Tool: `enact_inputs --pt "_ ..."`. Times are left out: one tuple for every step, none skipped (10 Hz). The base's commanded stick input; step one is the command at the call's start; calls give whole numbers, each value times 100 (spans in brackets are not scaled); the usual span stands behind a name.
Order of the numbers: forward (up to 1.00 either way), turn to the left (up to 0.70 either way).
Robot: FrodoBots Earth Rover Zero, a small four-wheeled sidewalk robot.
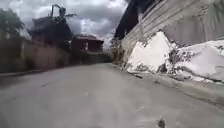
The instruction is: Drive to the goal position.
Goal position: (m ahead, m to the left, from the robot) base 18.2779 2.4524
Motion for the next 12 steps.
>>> enact_inputs --pt "100 0" --pt "100 0" --pt "100 0" --pt "100 0" --pt "100 0" --pt "100 0" --pt "100 0" --pt "100 0" --pt "100 0" --pt "100 0" --pt "100 0" --pt "100 0"
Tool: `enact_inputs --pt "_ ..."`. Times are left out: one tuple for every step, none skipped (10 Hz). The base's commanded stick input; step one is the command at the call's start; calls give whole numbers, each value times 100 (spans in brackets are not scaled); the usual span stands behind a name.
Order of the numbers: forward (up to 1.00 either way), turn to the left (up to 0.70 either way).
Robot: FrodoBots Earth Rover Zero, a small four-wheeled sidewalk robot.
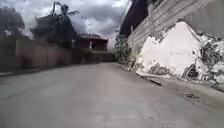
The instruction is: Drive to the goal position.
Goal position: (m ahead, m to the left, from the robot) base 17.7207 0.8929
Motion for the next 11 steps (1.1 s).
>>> enact_inputs --pt "100 0" --pt "100 0" --pt "100 0" --pt "100 0" --pt "100 0" --pt "100 0" --pt "100 0" --pt "100 0" --pt "100 0" --pt "100 0" --pt "100 0"
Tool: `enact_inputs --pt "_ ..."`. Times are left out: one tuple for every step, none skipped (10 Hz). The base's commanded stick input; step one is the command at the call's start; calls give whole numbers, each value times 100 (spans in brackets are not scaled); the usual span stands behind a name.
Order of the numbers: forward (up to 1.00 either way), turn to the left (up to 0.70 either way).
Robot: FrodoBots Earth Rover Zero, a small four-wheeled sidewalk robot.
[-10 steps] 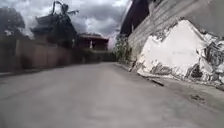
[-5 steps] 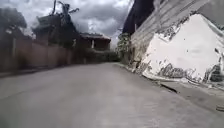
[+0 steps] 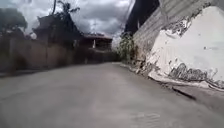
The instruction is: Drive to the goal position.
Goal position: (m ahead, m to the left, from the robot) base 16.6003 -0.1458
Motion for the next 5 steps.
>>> enact_inputs --pt "100 0" --pt "100 0" --pt "100 0" --pt "100 0" --pt "100 0"
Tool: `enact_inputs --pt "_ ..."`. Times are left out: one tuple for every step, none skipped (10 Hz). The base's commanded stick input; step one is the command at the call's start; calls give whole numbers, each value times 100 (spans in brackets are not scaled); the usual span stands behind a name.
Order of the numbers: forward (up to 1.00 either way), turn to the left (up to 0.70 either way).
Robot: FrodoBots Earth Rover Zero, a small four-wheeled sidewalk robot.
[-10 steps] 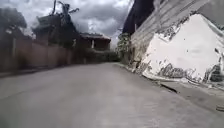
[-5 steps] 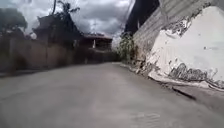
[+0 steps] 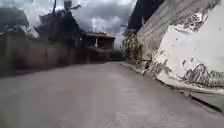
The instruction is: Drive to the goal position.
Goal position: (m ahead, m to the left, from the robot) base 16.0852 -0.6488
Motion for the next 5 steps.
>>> enact_inputs --pt "100 0" --pt "100 0" --pt "100 0" --pt "100 0" --pt "100 0"
